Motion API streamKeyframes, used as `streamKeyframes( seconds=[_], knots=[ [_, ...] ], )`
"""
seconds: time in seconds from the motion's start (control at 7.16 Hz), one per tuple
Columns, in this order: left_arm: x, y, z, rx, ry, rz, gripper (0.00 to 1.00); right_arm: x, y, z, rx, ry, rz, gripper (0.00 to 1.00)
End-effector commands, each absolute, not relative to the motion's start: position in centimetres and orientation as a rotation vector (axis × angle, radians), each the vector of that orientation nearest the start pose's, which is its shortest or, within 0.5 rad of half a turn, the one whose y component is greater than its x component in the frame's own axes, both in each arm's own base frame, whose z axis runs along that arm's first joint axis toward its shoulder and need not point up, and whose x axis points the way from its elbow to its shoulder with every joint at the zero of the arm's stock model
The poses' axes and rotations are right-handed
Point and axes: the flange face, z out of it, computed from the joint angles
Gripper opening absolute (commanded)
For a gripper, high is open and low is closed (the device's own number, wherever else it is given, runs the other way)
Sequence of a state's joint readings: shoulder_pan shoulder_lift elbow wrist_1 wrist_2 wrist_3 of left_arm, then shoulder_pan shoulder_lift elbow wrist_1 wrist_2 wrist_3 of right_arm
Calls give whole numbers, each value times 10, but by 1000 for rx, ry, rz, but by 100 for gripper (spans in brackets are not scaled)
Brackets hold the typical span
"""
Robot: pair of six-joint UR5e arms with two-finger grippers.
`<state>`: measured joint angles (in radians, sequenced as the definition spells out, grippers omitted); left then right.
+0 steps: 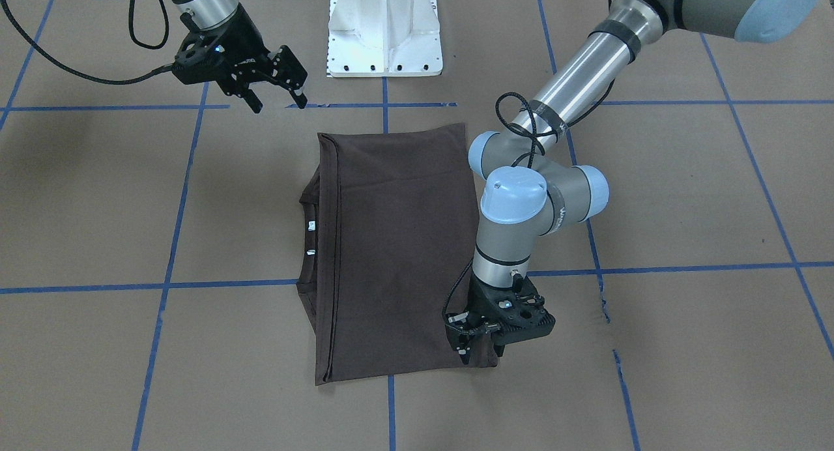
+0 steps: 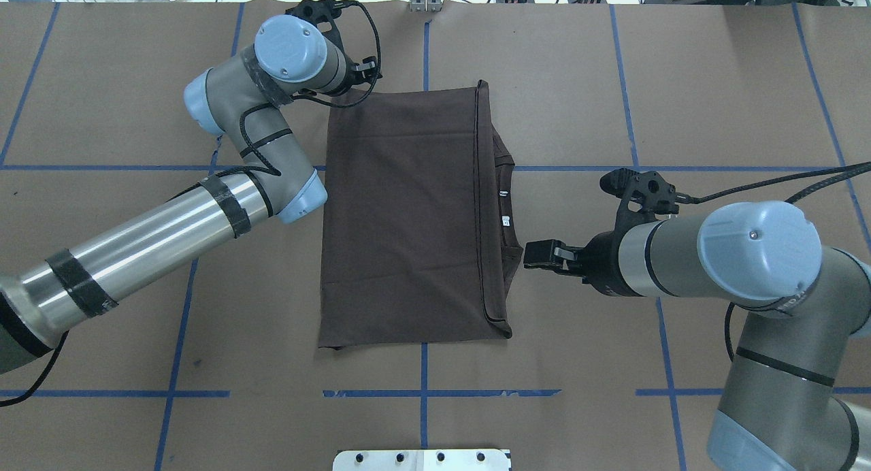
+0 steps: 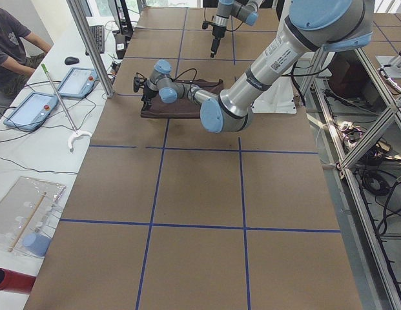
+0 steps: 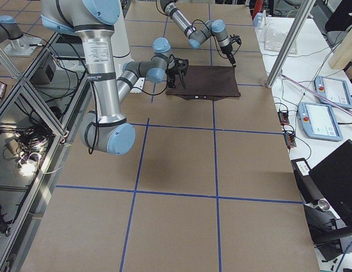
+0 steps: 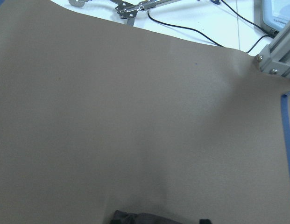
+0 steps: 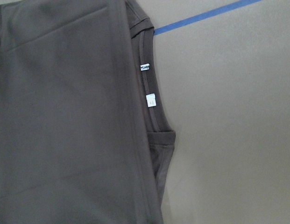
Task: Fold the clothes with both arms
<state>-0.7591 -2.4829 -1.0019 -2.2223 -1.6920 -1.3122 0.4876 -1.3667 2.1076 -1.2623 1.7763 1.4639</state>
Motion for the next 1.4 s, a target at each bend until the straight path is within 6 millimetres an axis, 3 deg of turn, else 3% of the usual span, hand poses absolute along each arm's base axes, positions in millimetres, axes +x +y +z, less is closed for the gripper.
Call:
streamKeyframes(
  seconds=[0.0, 0.14, 0.42, 0.56, 0.84, 1.26],
  knots=[
    [496, -634, 259, 340, 941, -362, 100, -438, -372, 260, 160, -894, 129, 100],
    [479, -616, 256, 339, 947, -355, 100, -454, -381, 237, 144, -816, 109, 100],
    [450, -585, 238, 310, 942, -345, 100, -498, -397, 237, 134, -749, 35, 100],
    [443, -576, 231, 306, 937, -345, 100, -519, -395, 231, 130, -740, 2, 100],
    [441, -575, 229, 301, 933, -345, 100, -555, -365, 243, 93, -713, -58, 100],
    [442, -574, 225, 302, 939, -346, 100, -572, -346, 264, 72, -673, -124, 100]
  ],
)
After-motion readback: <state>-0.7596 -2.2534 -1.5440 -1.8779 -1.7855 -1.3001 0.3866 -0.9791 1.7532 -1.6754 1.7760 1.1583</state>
